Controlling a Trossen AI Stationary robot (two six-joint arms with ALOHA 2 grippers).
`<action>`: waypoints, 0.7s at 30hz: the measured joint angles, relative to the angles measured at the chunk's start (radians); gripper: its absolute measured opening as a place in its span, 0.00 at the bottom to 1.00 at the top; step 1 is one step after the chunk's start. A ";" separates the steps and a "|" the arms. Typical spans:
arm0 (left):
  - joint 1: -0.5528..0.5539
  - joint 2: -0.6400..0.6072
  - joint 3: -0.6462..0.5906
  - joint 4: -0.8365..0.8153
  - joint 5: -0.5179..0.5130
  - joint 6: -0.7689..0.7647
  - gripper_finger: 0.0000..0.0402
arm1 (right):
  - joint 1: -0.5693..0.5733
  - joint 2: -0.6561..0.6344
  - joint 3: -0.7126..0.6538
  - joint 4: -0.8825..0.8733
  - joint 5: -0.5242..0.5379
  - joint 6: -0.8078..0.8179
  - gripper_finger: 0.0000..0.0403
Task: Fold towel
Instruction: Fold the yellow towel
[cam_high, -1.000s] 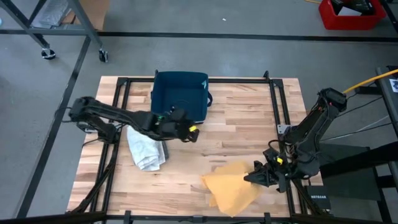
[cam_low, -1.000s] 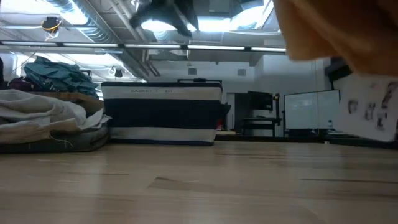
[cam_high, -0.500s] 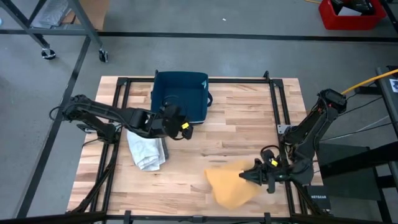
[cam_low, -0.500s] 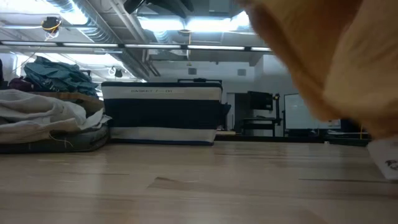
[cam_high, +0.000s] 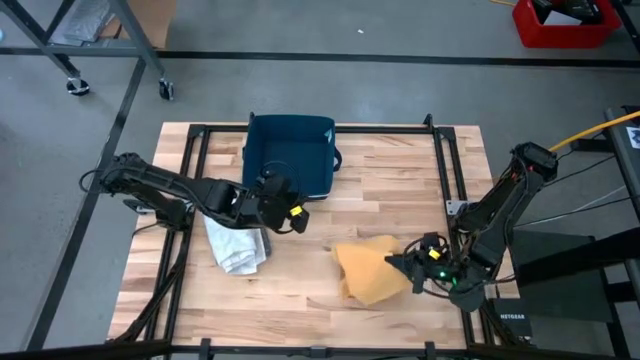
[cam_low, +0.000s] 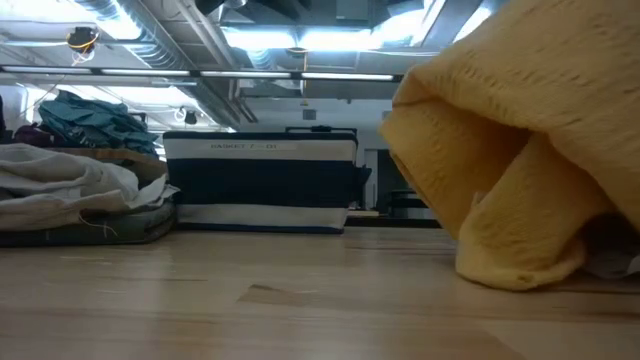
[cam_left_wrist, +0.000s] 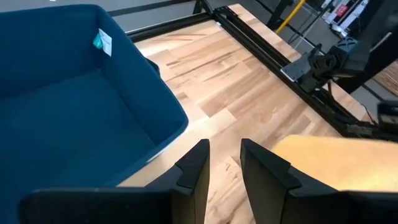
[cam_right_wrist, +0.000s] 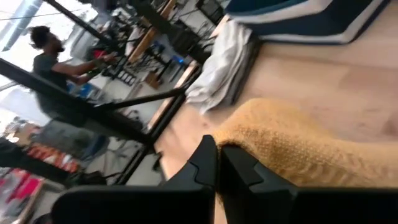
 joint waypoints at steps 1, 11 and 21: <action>-0.004 0.000 0.000 0.000 0.000 0.000 0.20 | 0.000 -0.004 0.000 -0.027 0.007 0.011 0.02; -0.027 0.004 0.000 0.000 0.000 0.031 0.20 | -0.001 -0.024 0.000 -0.200 0.048 0.027 0.02; -0.027 0.017 0.000 0.000 0.001 0.031 0.20 | -0.011 -0.024 0.000 -0.405 0.025 0.031 0.02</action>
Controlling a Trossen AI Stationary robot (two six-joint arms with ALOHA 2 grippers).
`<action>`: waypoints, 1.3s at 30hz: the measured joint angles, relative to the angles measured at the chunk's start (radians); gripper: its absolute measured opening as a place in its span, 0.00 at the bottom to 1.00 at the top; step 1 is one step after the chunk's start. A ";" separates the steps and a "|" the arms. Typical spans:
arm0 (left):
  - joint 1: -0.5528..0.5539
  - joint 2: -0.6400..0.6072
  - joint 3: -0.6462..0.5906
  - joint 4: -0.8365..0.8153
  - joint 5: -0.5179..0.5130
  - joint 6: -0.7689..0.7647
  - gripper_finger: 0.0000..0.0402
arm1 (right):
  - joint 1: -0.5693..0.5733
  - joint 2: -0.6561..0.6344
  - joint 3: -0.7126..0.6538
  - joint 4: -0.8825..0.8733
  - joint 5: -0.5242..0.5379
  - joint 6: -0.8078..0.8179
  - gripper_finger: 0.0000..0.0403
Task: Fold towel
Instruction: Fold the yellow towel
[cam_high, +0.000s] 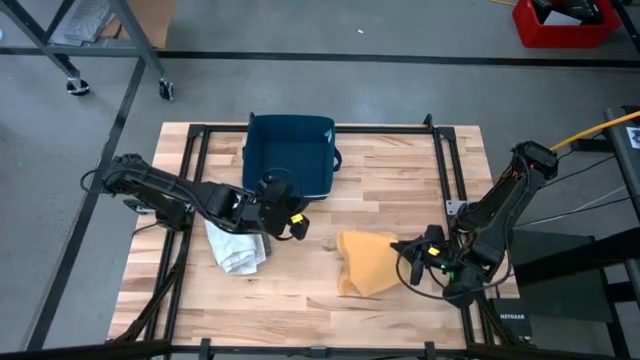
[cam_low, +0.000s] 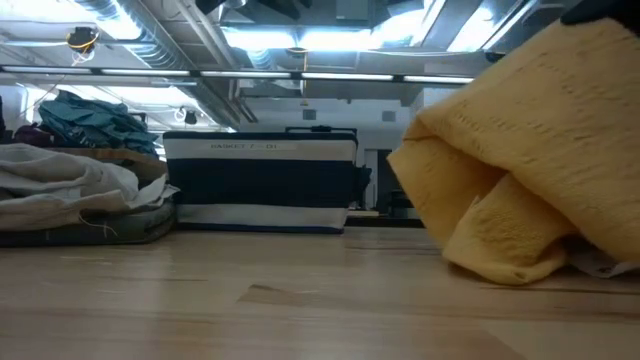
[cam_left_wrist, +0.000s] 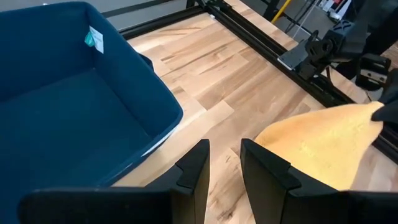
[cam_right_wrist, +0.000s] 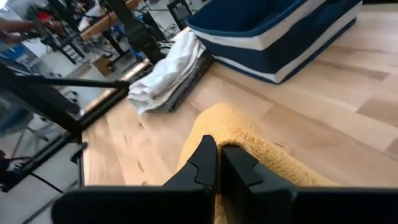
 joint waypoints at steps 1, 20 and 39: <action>0.000 0.001 0.000 -0.001 0.001 0.000 0.20 | -0.010 0.000 0.000 -0.001 -0.016 0.000 0.02; -0.012 0.008 0.000 -0.016 0.049 0.086 0.20 | -0.390 0.000 0.000 -0.016 -0.397 -0.365 0.43; -0.012 0.008 0.000 -0.183 0.048 0.107 0.20 | -0.691 -0.004 0.000 -0.291 -0.528 -0.376 0.54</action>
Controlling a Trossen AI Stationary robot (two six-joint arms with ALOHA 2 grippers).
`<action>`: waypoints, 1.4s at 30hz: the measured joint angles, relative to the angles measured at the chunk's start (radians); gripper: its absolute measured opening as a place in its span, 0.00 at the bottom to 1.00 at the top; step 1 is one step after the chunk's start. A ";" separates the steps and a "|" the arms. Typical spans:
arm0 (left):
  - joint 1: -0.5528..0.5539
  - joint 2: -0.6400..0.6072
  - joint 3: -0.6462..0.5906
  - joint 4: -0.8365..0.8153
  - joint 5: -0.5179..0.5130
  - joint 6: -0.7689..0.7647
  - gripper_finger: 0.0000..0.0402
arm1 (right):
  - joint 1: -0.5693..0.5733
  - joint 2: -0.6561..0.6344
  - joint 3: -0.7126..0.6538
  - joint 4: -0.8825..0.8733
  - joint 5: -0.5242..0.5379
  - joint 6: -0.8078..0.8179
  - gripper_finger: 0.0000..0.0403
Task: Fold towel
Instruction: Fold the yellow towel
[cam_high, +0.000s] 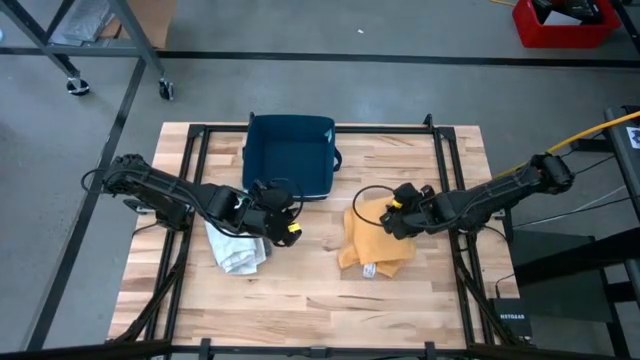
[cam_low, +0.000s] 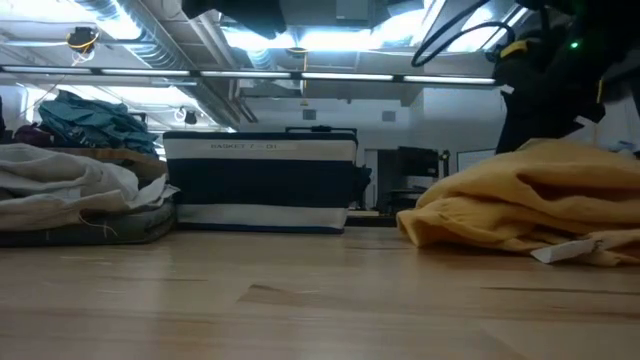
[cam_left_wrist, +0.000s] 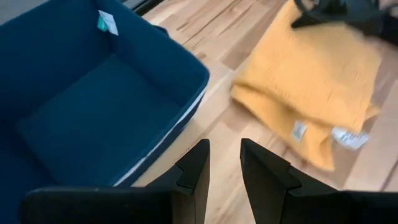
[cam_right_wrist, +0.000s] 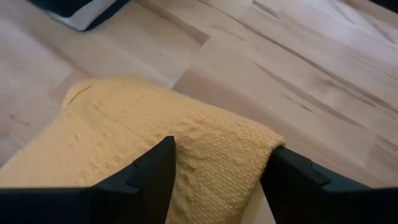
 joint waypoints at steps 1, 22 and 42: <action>0.000 0.000 0.000 -0.013 0.000 0.014 0.20 | -0.009 0.000 0.000 0.000 0.000 0.000 0.54; 0.002 0.000 0.000 -0.034 0.000 0.088 0.20 | -0.024 0.000 0.000 0.005 0.091 0.002 0.54; 0.051 0.032 0.000 0.059 -0.001 0.147 0.20 | -0.024 0.000 0.000 -0.006 -0.194 -0.016 0.54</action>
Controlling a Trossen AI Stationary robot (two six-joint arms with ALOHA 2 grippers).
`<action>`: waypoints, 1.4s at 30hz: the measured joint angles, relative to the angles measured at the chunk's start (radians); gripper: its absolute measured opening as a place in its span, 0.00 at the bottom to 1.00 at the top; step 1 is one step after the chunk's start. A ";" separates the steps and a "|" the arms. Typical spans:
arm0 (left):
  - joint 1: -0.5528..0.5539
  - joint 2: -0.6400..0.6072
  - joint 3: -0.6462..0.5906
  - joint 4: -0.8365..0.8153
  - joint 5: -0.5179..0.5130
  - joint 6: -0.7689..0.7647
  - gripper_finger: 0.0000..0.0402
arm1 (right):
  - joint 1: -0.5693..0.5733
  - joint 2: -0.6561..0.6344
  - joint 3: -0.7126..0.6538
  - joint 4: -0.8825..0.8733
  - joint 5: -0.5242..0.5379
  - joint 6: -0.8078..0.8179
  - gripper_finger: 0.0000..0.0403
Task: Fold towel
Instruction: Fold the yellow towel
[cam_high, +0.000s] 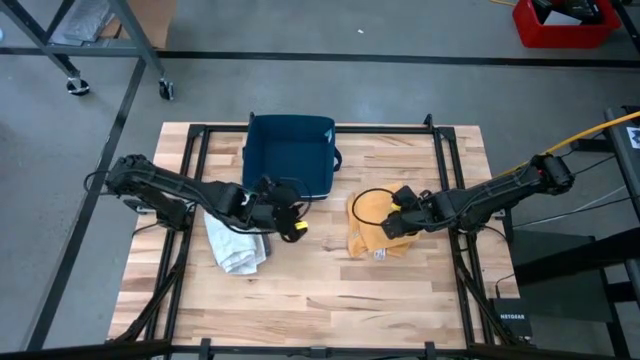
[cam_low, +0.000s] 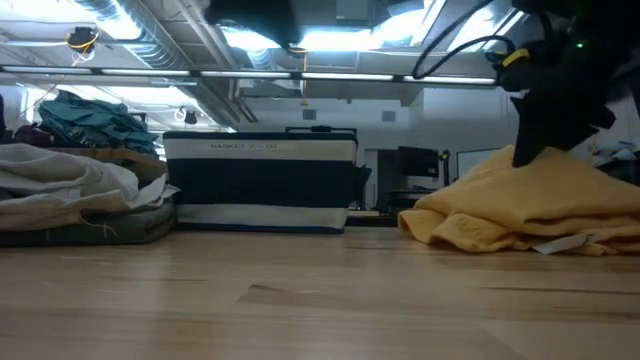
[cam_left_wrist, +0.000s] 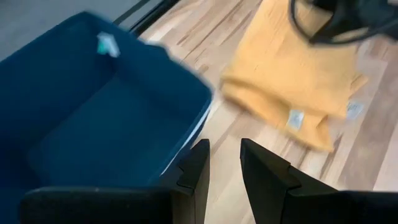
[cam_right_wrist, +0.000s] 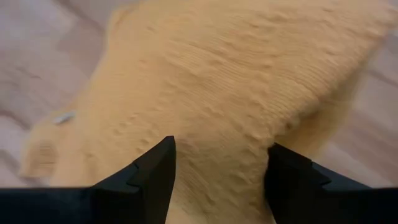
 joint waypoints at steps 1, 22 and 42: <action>0.004 0.012 0.000 0.040 0.000 0.020 0.20 | 0.000 0.000 0.000 0.017 -0.010 -0.001 0.54; 0.123 0.523 0.000 0.923 0.164 0.263 0.20 | 0.000 0.000 0.267 -0.057 0.238 -0.014 0.54; 0.188 0.652 0.000 0.994 0.185 0.130 0.20 | -0.144 0.131 0.013 -0.023 0.029 0.137 0.54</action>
